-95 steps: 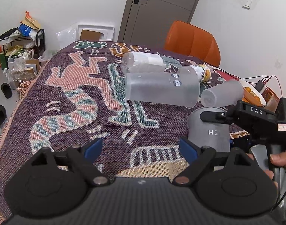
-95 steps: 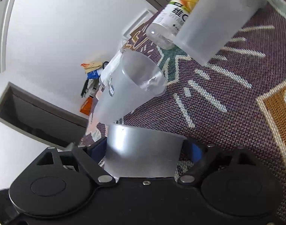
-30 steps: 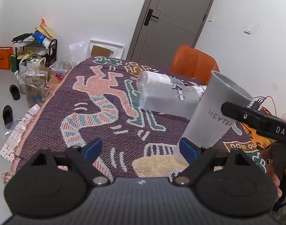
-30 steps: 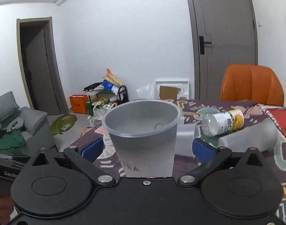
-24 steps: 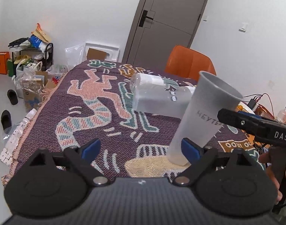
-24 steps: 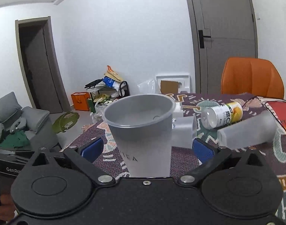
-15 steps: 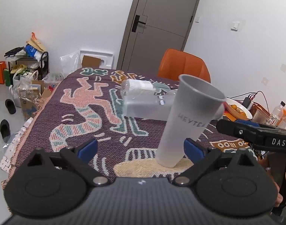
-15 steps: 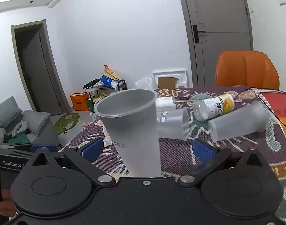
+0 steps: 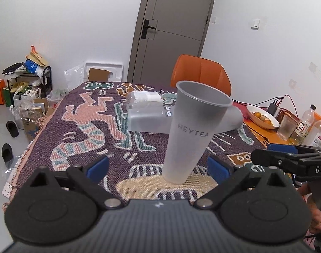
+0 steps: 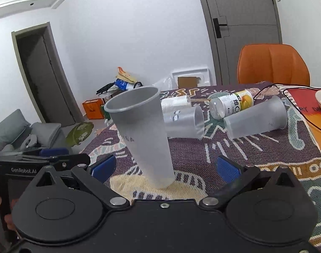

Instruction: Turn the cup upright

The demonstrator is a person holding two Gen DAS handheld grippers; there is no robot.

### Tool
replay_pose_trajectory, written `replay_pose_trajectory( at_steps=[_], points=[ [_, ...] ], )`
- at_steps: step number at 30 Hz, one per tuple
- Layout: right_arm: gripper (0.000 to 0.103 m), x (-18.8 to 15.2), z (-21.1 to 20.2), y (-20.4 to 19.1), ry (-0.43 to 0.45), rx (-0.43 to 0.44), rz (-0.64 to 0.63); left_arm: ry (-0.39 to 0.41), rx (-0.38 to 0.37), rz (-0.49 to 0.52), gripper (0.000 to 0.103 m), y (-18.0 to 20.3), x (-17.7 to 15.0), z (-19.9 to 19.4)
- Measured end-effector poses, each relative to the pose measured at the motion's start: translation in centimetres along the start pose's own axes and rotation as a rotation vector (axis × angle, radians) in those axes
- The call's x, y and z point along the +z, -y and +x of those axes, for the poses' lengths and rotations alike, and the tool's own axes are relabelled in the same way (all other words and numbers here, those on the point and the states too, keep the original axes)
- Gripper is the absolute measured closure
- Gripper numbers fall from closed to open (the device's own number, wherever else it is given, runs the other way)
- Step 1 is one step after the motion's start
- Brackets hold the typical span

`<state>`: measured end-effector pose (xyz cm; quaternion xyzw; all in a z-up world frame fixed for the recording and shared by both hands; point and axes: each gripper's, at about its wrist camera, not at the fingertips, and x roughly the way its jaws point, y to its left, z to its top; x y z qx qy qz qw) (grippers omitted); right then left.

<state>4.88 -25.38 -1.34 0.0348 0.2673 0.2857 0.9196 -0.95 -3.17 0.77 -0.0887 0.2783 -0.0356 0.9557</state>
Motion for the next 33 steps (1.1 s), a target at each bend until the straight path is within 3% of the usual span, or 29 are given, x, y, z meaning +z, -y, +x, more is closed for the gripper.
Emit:
replay_pose_trajectory(
  at_steps=[10,33],
  points=[
    [0.000,-0.7,-1.6,0.4,-0.017,0.009,-0.018,-0.016,0.005,0.019,0.005,0.1,-0.7,-0.7],
    [0.000,-1.0,-1.0,0.5,-0.036,0.016,-0.025,-0.024,0.011,0.038,0.005,0.2,-1.0,-0.8]
  ],
)
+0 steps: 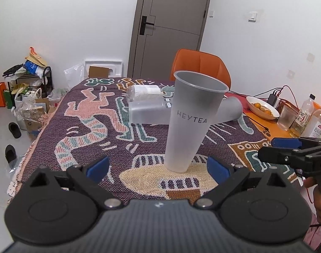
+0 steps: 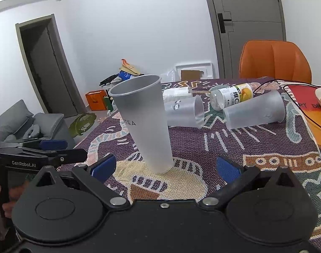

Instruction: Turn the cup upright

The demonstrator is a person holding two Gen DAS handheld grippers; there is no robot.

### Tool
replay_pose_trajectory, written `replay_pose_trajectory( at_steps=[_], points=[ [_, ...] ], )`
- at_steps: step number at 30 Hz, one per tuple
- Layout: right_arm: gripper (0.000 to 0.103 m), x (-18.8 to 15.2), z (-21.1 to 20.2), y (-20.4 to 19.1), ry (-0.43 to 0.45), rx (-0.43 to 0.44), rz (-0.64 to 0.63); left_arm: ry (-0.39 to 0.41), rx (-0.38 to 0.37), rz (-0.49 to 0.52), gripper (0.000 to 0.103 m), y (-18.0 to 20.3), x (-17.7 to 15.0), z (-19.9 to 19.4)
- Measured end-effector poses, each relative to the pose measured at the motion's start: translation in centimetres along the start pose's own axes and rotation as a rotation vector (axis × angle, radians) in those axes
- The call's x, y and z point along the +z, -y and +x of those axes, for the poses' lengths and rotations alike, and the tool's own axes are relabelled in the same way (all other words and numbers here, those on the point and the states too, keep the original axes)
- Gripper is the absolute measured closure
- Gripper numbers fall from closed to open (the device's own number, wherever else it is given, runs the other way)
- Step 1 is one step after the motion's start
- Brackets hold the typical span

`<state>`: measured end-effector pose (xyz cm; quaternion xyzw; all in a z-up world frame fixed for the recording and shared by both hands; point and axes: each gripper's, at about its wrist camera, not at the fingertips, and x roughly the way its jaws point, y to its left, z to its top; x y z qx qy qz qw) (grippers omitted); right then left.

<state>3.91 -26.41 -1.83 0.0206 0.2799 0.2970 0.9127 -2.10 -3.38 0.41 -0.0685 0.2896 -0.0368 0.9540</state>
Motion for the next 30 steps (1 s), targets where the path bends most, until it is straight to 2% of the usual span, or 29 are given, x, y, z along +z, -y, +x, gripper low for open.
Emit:
replay_pose_trajectory(
  at_steps=[30],
  points=[
    [0.000,-0.17,0.11,0.06,-0.008,-0.006,0.002,-0.005,0.006,-0.002,0.005,-0.02,-0.06,0.07]
  ],
)
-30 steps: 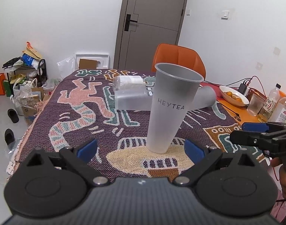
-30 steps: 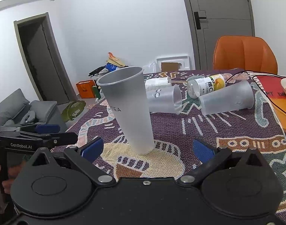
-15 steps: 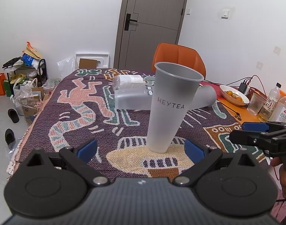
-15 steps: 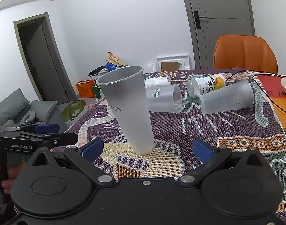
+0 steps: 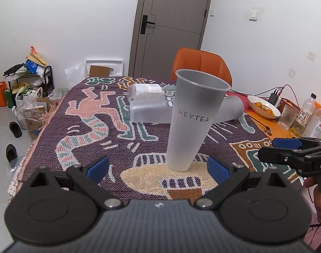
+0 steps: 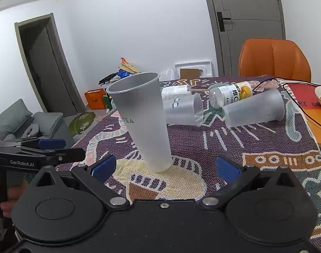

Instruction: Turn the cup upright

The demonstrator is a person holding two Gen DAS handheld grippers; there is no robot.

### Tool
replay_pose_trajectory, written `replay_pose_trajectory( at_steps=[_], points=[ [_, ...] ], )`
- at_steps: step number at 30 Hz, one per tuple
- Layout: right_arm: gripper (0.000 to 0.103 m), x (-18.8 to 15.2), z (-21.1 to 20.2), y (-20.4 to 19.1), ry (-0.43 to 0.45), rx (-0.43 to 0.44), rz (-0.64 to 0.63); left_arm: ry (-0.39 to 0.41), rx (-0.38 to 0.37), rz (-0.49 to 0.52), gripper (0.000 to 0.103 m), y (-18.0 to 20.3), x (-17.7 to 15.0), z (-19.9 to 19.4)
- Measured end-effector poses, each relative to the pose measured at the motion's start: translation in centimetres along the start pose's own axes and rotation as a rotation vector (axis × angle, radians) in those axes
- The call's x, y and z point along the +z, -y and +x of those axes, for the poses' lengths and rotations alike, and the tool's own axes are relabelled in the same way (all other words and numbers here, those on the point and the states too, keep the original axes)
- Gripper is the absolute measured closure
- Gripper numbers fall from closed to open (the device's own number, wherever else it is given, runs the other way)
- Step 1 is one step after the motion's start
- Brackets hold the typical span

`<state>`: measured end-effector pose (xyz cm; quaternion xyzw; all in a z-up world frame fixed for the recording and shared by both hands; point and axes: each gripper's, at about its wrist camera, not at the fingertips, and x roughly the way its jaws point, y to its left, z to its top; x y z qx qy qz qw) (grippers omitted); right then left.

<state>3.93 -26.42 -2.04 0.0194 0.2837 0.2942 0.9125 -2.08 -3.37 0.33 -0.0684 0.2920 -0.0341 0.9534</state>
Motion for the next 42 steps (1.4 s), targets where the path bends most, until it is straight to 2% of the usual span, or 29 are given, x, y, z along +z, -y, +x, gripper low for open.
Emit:
replay_pose_trajectory(
  at_steps=[42],
  points=[
    [0.000,-0.07,0.32,0.02,-0.011,-0.003,0.005,-0.016,0.003,-0.014,0.005,-0.54,-0.10,0.47]
  ],
)
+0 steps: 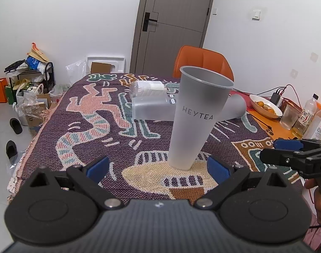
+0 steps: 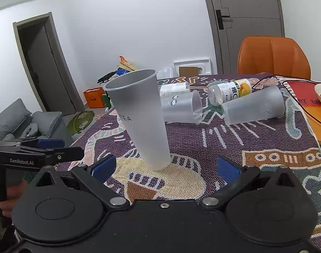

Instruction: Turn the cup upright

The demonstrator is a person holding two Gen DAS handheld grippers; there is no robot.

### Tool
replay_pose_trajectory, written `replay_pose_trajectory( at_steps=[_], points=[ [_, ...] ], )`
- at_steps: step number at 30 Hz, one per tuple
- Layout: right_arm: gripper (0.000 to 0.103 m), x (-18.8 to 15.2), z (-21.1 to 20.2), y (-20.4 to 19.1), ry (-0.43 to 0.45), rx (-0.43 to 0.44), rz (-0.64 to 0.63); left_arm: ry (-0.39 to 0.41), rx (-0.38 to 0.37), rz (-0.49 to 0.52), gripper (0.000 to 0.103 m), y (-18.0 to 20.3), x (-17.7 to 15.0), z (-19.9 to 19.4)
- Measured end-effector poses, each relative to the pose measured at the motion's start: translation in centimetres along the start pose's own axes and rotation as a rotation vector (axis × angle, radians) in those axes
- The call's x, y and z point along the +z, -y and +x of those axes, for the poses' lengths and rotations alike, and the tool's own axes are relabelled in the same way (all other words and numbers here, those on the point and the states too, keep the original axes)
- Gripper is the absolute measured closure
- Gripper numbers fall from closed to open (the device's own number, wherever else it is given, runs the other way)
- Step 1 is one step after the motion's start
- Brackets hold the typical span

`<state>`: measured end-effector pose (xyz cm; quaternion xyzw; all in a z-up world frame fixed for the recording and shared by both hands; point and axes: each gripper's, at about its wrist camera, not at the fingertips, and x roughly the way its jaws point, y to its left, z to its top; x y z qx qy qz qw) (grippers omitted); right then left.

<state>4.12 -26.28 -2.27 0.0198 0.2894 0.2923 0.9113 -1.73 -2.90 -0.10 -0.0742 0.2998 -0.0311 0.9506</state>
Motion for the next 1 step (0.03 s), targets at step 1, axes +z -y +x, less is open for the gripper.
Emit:
replay_pose_trajectory(
  at_steps=[1],
  points=[
    [0.000,-0.01,0.05,-0.04,-0.001,0.000,-0.002,0.000,0.000,0.001,0.005,-0.04,-0.03,0.03]
  ],
)
